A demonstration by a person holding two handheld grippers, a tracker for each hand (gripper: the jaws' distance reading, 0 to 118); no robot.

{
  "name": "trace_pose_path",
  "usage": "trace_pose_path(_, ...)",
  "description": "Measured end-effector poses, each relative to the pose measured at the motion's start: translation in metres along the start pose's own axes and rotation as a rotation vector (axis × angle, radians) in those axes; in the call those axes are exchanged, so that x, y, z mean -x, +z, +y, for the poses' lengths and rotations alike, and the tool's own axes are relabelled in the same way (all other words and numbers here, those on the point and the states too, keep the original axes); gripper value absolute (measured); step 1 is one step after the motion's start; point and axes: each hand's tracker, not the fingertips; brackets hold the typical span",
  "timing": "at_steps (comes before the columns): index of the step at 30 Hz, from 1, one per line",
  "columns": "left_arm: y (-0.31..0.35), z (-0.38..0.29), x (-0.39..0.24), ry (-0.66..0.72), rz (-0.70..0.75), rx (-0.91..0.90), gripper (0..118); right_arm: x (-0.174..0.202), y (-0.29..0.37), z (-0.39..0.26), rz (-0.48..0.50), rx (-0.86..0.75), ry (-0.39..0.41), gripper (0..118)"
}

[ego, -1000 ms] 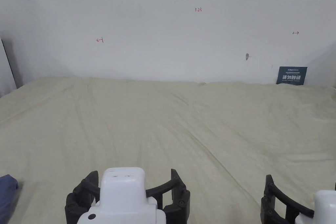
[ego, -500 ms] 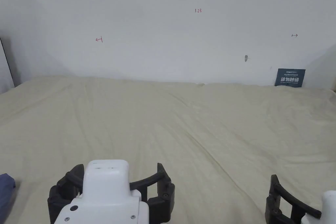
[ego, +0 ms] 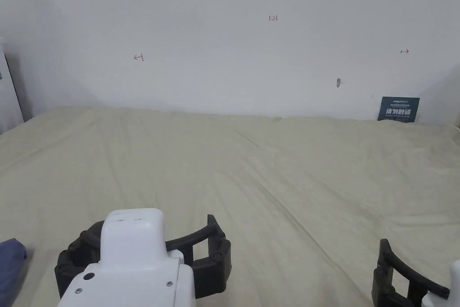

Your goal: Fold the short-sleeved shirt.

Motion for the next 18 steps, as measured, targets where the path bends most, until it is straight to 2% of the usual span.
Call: trace_pose_path(18,-0.0017,0.0032,0.008,0.019,0.006,0.028,118,0.0026,0.0037,0.0025,0.012,0.0,0.017,96)
